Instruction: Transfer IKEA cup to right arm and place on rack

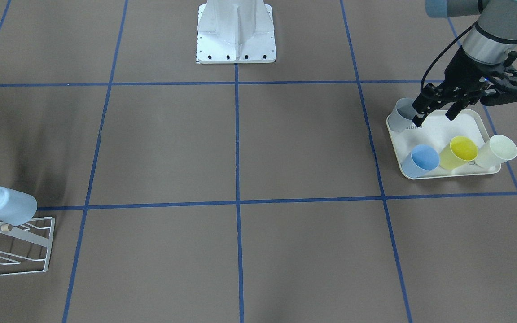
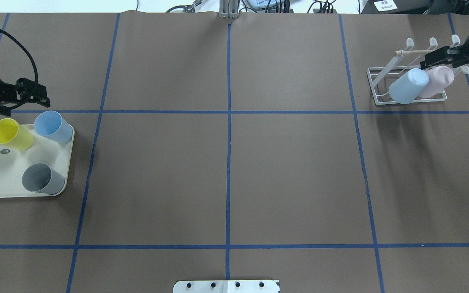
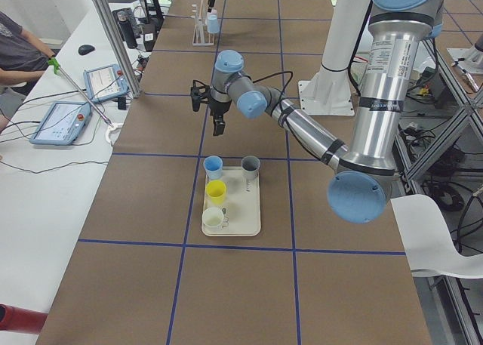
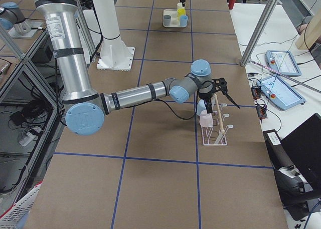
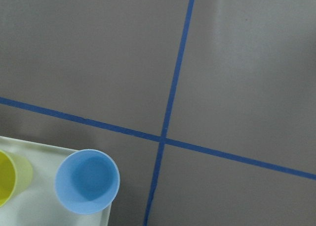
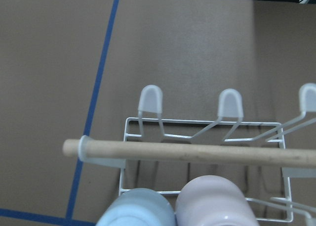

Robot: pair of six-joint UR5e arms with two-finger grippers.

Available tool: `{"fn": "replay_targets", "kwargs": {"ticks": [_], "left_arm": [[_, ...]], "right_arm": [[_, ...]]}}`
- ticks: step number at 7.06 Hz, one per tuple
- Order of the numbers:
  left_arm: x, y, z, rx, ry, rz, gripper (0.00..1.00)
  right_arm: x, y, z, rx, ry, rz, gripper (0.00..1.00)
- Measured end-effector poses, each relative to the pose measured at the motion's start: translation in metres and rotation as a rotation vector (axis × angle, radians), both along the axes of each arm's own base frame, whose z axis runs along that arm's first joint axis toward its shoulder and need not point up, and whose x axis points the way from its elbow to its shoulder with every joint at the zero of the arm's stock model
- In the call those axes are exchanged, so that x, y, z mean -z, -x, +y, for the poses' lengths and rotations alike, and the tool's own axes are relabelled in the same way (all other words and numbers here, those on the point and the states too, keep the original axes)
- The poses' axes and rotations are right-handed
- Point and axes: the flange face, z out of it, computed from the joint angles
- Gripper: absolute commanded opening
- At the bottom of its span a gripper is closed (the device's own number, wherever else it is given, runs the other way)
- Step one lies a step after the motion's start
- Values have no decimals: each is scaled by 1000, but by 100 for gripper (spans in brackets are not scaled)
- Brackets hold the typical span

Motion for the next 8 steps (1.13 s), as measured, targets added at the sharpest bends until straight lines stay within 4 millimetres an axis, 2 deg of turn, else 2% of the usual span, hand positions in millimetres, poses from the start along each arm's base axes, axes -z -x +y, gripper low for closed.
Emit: {"fn": "replay_targets", "kwargs": {"ticks": [2, 4, 6, 8], "left_arm": [[-17, -15, 32, -95, 54, -139, 97], [-36, -35, 53, -178, 28, -145, 97], [-69, -43, 61, -233, -1, -148, 93], [-96, -52, 59, -265, 32, -161, 86]], "right_arm": [[20, 0, 8, 6, 12, -56, 99], [44, 0, 17, 26, 24, -84, 99], [67, 1, 27, 38, 39, -87, 99], [75, 7, 34, 54, 36, -90, 99]]}}
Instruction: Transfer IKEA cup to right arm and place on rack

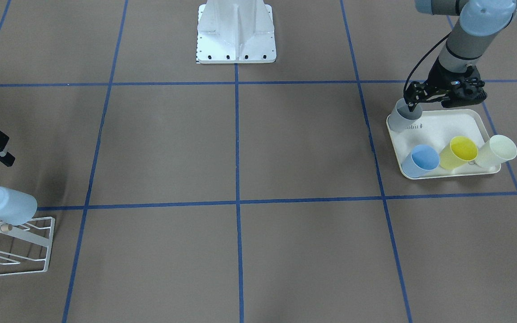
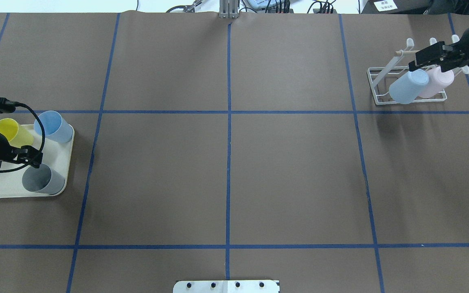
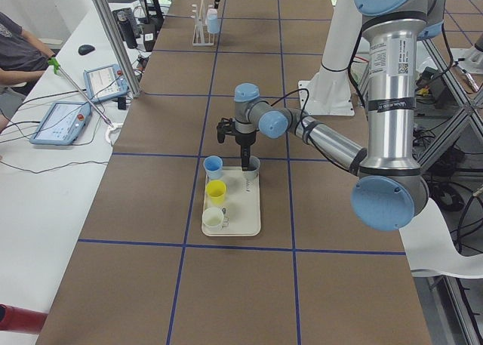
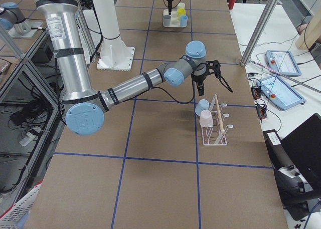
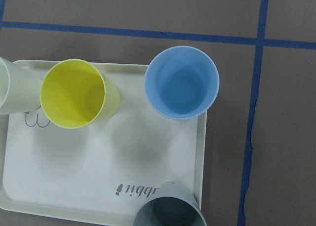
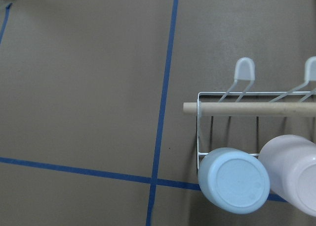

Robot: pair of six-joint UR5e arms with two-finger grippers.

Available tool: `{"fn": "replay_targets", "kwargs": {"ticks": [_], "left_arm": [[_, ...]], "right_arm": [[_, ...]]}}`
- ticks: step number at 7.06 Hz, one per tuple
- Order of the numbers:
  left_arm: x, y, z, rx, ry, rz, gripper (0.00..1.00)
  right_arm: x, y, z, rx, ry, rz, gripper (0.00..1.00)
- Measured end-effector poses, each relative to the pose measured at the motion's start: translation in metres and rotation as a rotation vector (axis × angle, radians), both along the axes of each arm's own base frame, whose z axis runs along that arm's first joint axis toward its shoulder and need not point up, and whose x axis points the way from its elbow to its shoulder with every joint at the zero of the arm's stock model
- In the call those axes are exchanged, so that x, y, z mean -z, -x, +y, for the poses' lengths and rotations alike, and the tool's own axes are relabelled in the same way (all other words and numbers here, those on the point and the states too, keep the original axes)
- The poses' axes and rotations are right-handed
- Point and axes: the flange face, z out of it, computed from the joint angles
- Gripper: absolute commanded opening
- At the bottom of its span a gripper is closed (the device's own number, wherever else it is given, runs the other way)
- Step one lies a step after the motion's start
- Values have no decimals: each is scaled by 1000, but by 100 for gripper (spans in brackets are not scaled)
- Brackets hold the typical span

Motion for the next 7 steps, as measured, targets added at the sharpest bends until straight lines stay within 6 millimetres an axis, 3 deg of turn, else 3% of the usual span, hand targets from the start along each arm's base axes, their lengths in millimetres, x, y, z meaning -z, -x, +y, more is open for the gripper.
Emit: {"fn": "replay_targets", "kwargs": {"ticks": [2, 3, 4, 5, 7], "left_arm": [[-15, -10, 2, -41, 58, 17, 76], [-20, -15, 4, -58, 79, 26, 63], [-24, -19, 5, -74, 96, 40, 39], [-27, -22, 6, -84, 108, 53, 30], [-30, -24, 7, -93, 122, 66, 0]], "right_arm": [[3, 7, 3, 14, -4, -2, 99], [3, 10, 4, 19, -5, -2, 99], [4, 12, 4, 22, -6, -2, 99], [3, 14, 5, 26, -5, -1, 99], [1, 16, 5, 29, -2, 1, 99]]}}
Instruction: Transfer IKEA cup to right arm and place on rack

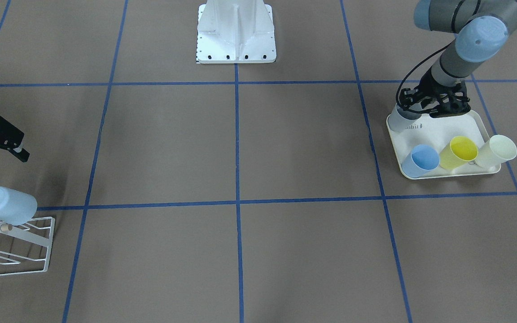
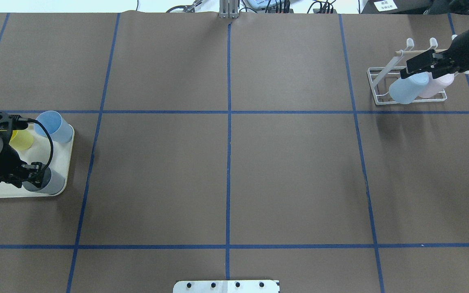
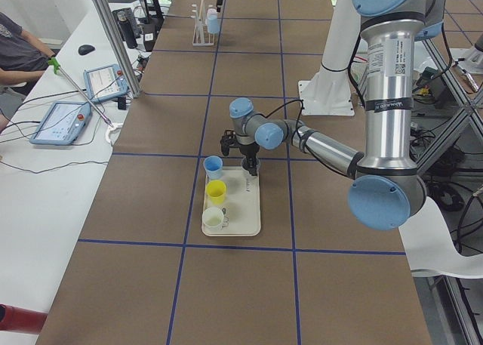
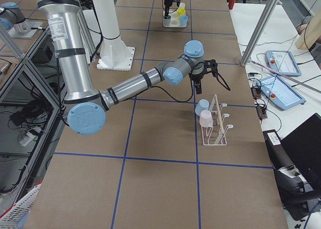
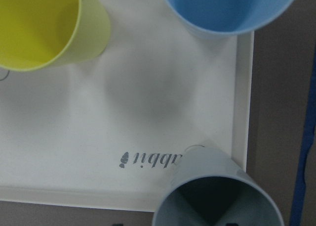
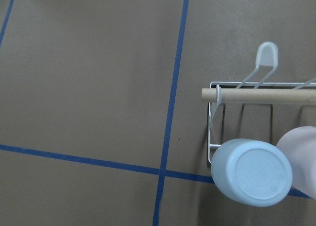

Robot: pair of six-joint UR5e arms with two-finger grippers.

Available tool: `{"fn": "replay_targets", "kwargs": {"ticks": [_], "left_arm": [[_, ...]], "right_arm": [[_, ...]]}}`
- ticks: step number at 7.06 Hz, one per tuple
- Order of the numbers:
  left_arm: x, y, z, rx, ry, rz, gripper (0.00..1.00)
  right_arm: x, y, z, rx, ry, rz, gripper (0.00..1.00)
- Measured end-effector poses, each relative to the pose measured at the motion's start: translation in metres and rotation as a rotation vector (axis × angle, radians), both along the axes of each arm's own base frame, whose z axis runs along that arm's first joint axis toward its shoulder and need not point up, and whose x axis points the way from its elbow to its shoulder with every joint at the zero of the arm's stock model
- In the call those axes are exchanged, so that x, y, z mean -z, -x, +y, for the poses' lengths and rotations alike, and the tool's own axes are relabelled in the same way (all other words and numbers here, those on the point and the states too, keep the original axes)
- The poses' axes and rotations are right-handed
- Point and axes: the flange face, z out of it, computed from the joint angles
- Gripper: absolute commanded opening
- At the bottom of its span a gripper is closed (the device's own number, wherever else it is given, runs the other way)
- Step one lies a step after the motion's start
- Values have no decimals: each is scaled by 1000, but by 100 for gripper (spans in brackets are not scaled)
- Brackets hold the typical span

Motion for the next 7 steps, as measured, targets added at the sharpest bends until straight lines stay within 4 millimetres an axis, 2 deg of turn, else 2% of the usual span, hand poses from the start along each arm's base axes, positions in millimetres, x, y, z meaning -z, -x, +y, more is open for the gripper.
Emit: {"fn": "replay_targets", "kwargs": {"ticks": [3, 4, 5, 7], "left_arm": [[-1, 4, 2, 5, 9, -1, 0], [8, 11, 6, 8, 4, 9, 0], [23, 24, 13, 17, 0, 20, 0], [74, 45, 13, 67, -17, 47, 0]], "right_arm": [[-1, 1, -1, -1, 0, 3, 99], [1, 2, -1, 0, -3, 3, 99], [3, 4, -1, 1, -6, 2, 99], [12, 13, -2, -2, -1, -10, 99]]}}
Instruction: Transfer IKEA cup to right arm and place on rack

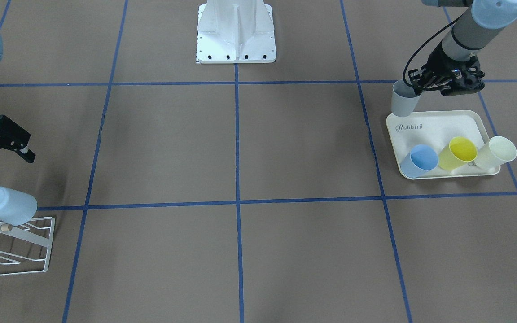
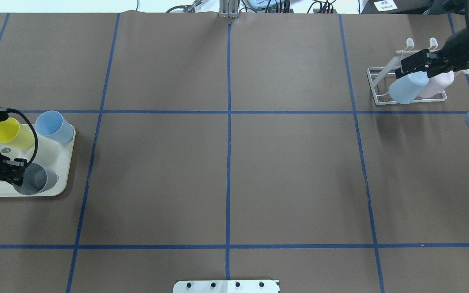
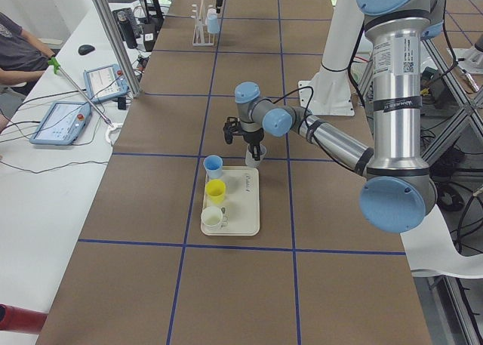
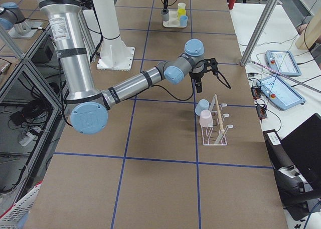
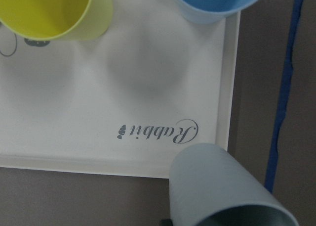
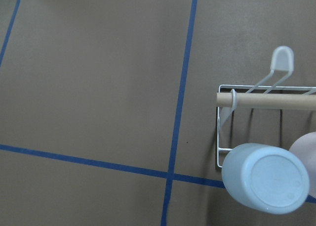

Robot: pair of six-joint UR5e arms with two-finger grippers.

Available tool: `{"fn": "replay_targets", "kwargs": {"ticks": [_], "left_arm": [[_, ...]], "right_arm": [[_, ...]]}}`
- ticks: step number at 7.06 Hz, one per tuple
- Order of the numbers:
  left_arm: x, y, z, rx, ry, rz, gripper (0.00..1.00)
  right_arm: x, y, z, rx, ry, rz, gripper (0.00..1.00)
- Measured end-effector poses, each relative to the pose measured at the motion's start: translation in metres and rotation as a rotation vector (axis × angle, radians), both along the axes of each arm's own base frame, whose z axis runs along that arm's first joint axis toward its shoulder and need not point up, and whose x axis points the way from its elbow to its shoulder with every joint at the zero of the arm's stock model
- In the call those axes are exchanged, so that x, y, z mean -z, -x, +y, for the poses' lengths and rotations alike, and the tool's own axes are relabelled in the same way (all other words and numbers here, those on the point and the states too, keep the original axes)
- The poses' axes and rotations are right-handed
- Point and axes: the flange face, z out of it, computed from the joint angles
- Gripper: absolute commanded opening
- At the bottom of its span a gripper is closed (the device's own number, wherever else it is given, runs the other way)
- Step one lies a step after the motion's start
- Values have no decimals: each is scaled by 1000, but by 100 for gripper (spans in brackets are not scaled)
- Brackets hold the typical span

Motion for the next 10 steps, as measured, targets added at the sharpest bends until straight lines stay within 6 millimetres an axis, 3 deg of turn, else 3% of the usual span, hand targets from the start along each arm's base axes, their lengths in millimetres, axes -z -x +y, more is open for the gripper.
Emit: {"fn": "replay_targets", "kwargs": {"ticks": [2, 5, 7, 10], "left_arm": [[70, -16, -23, 111, 5, 84, 0], [174, -49, -48, 274, 37, 301, 0], [198, -71, -53, 349, 80, 546, 0], [209, -94, -34, 327, 188, 867, 0]], "right_arm": [[27, 31, 8, -54, 36, -72, 99], [79, 93, 43, -124, 63, -326, 99], [113, 107, 67, -149, 66, -549, 99], [142, 111, 104, -85, -6, -819, 99]]}}
